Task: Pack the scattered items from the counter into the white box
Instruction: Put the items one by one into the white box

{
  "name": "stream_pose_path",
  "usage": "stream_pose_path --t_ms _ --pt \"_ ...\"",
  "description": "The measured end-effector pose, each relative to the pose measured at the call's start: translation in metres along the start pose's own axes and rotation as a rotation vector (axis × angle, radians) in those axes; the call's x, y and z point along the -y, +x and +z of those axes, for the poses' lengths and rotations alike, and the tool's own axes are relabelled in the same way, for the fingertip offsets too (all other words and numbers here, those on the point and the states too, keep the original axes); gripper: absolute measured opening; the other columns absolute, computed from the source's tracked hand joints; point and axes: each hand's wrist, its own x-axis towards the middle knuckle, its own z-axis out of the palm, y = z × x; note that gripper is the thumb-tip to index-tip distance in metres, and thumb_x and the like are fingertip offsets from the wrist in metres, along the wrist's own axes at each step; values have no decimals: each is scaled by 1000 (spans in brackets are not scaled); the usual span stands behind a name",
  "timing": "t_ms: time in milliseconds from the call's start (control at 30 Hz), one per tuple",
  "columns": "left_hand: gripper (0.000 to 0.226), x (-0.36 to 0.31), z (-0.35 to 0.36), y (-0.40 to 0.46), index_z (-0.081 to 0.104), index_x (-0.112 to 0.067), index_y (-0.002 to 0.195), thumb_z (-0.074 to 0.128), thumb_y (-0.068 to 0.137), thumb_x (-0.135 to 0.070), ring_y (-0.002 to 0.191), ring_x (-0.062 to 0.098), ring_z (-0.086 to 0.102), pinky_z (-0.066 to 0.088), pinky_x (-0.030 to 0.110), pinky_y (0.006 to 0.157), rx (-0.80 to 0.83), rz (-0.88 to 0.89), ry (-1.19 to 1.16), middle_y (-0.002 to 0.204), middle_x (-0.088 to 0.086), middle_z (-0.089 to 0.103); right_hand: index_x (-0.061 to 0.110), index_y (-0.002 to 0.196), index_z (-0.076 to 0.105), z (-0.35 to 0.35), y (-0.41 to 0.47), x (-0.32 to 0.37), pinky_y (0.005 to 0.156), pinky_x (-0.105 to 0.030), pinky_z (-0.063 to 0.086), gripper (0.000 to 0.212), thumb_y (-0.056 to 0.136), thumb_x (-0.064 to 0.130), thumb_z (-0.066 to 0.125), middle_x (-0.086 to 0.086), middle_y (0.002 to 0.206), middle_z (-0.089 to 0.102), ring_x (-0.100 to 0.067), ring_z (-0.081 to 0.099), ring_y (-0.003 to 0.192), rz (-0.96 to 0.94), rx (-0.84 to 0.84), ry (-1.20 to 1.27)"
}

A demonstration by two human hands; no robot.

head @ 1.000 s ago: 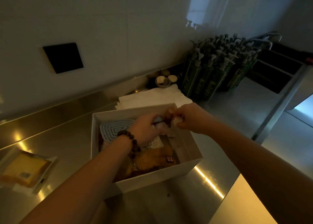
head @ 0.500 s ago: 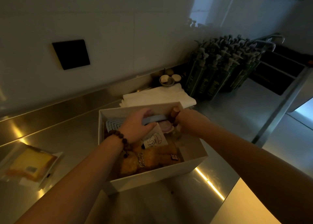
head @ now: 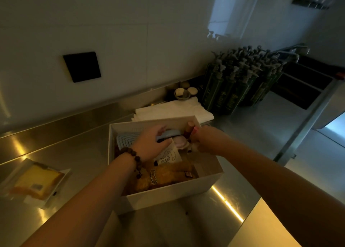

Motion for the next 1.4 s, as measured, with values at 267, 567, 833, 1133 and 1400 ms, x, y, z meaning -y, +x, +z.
stream_pose_path --t_ms 267,567,833,1133,1400 --pt "56 1 3 -1 42 -17 136 63 86 -30 120 15 48 39 26 97 27 -25 11 133 4 51 11 115 60 3 10 5 98 -38 46 26 91 20 55 -10 113 61 -25 58 105 62 -2 90" --pt "58 0 0 -4 41 -16 137 62 86 -33 120 16 48 36 22 92 -25 3 75 134 4 51 19 122 59 -6 -14 -7 89 -27 43 32 91 24 57 -5 122 57 -21 55 109 -32 -175 178" --pt "56 -13 -12 -25 42 -17 137 58 88 -39 125 22 44 34 31 101 -159 0 204 137 7 49 23 112 57 12 -24 10 80 -24 46 23 91 33 56 3 105 57 -9 53 91 -82 -368 498" --pt "57 -4 -50 -94 44 -11 134 53 89 -45 127 24 41 29 32 107 -436 -143 403 138 9 47 21 136 46 24 -12 85 110 -28 24 49 92 41 53 -3 146 41 -17 35 133 -303 -448 659" --pt "61 38 -79 -205 39 -16 139 50 89 -48 128 20 40 30 36 109 -629 -497 453 141 5 45 20 135 48 26 2 182 110 -31 25 47 92 36 56 -3 148 36 -17 32 135 -584 -357 695"
